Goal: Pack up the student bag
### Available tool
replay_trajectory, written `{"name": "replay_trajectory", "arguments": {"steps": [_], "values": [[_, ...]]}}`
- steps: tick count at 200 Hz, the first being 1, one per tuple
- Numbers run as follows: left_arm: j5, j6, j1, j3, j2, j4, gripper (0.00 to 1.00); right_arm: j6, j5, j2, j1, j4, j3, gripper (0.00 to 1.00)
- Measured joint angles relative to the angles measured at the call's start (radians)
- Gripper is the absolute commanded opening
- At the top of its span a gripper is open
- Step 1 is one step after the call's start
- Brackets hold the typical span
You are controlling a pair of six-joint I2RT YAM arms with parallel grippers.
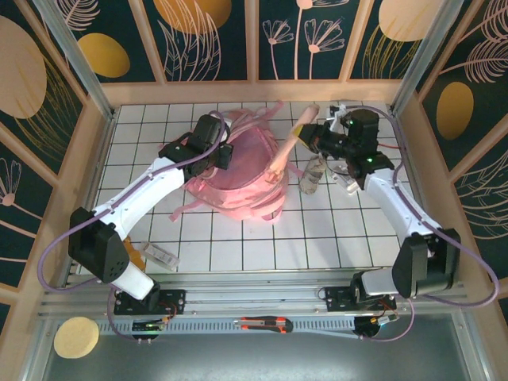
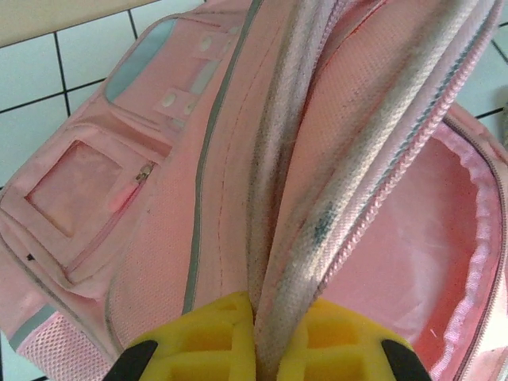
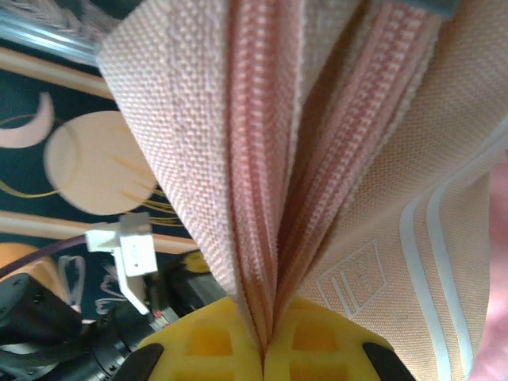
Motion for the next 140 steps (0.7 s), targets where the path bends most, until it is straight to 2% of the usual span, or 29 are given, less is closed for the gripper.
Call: {"name": "replay_trajectory", "arguments": {"steps": [46,66,99,140], "values": [[0.039,-0.068,0.01,0.01,0.0,-0.001,0.0,0.256,-0.024,0.128,0.083,0.619,-0.113,0.0],[0.055,-0.091,0.012,0.014,0.0,0.0,0.0,0.349,-0.016,0.207,0.113,0.817,-0.152,0.0],[0.079,-0.123,0.014,0.014,0.0,0.009,0.0,0.42,-0.001,0.336,0.164,1.003,-0.199,0.0],[0.105,-0.146,0.018,0.014,0.0,0.017,0.0,0.472,0.011,0.488,0.193,1.115,-0.213,0.0]]}}
